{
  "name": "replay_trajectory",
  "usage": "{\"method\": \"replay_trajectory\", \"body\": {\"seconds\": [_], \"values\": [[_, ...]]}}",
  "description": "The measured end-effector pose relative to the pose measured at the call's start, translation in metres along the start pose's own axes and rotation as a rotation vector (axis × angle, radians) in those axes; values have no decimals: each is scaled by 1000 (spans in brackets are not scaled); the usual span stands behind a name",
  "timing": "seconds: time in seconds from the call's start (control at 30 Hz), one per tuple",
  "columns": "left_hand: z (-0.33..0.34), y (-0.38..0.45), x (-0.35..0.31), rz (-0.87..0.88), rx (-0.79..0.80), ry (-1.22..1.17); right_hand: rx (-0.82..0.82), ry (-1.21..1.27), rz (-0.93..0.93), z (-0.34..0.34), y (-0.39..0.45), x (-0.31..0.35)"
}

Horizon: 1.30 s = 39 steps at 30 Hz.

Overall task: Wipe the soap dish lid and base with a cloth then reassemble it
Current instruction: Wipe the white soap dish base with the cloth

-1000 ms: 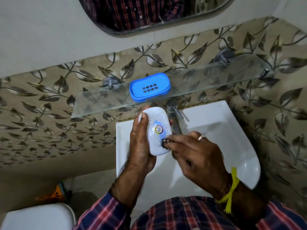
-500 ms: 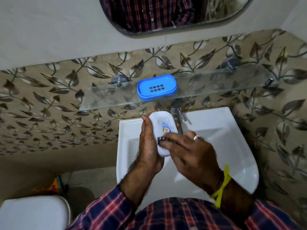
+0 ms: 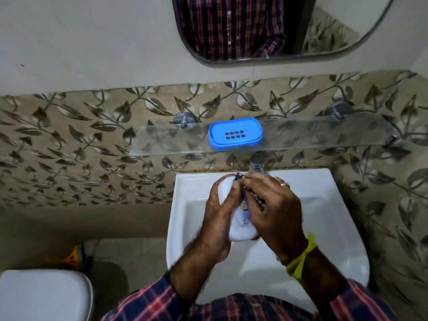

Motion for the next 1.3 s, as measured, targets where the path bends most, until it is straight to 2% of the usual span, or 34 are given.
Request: {"method": "replay_trajectory", "body": {"seconds": [0.07,0.23,0.37,0.47,0.6,0.7,0.77,0.9,1.07,1.23,1.3], "values": [[1,-1,-7,24,17,28,34,43,-86,7,-1,15],[-16,-8,-1,37,3,101,153,81,-139,15,-21,8],[-45,-7,-9,99,-166,122,330,99,-207,25,-40,-2],[-68,-3,-15,137,-281,146,260,173,-51,16,-47,-26],[-88,-3,-9,202,-382,224,42,346,419,-2,-60,-82],[-98,0,3,165,-435,256,-32,294,522,-13,-68,-100],[-99,2,10,124,-438,256,-26,358,601,-11,-73,-108],[-101,3,3,168,-441,312,43,345,614,-1,-72,-104],[-111,-1,2,215,-521,352,205,133,518,20,-61,-88],[-126,5,24,41,-585,144,313,84,521,54,-40,-78],[-130,7,36,-77,-551,8,321,121,542,67,-33,-74]]}}
Point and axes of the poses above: each hand's wrist, its own y-axis towards the middle knuckle, its own z-axis out of the palm, x = y × z, the point moved 10 cm from there along y, towards the middle knuckle, and after that the axes turned 2 degrees about -z, right-handed, at the moved point
